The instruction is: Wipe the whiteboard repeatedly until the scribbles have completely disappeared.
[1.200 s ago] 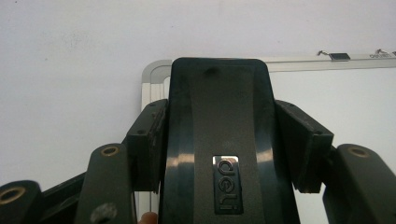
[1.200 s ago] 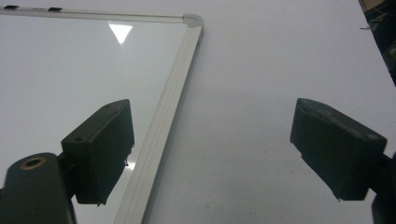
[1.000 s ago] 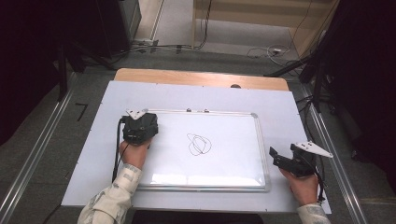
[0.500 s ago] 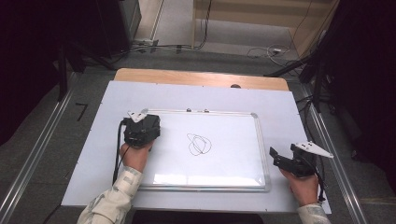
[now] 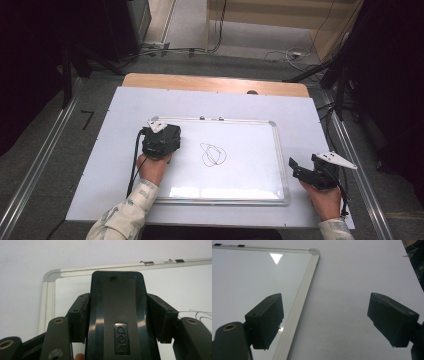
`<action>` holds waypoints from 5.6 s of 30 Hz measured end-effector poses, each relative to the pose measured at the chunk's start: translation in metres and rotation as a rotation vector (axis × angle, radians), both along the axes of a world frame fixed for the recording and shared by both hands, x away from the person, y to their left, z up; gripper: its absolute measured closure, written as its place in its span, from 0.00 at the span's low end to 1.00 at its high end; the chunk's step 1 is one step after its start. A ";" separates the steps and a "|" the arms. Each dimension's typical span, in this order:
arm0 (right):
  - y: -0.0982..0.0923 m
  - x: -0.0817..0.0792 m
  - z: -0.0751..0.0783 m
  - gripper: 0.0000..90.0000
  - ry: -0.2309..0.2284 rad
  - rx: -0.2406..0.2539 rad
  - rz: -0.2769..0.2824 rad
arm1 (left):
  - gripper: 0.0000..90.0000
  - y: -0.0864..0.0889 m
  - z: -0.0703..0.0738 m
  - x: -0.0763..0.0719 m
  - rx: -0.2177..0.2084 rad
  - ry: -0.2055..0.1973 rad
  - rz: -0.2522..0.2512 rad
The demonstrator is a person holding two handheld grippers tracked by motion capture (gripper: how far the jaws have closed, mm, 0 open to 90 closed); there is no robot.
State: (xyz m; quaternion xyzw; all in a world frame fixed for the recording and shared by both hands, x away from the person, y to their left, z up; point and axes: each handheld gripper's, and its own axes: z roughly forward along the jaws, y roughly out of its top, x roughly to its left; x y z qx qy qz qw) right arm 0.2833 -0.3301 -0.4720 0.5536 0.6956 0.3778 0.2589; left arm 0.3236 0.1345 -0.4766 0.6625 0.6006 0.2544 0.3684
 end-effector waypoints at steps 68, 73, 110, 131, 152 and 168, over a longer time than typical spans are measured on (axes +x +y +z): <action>0.000 -0.001 0.001 0.14 -0.001 0.000 -0.009 | 0.46 -0.070 -0.020 0.019 0.115 0.037 -0.180; 0.000 -0.001 0.001 0.14 -0.004 0.001 -0.008 | 0.46 -0.078 -0.020 0.018 0.119 0.040 -0.176; 0.003 -0.001 0.002 0.14 -0.006 0.005 -0.002 | 0.46 -0.114 -0.021 0.011 0.131 0.040 -0.204; 0.004 0.000 0.002 0.14 -0.005 0.002 -0.001 | 0.46 -0.135 -0.020 0.008 0.133 0.040 -0.231; 0.004 0.000 0.003 0.14 -0.006 0.002 0.000 | 0.46 -0.151 -0.020 0.005 0.135 0.037 -0.253; 0.003 0.000 0.002 0.14 -0.006 0.003 -0.004 | 0.46 -0.166 -0.020 0.003 0.143 0.035 -0.274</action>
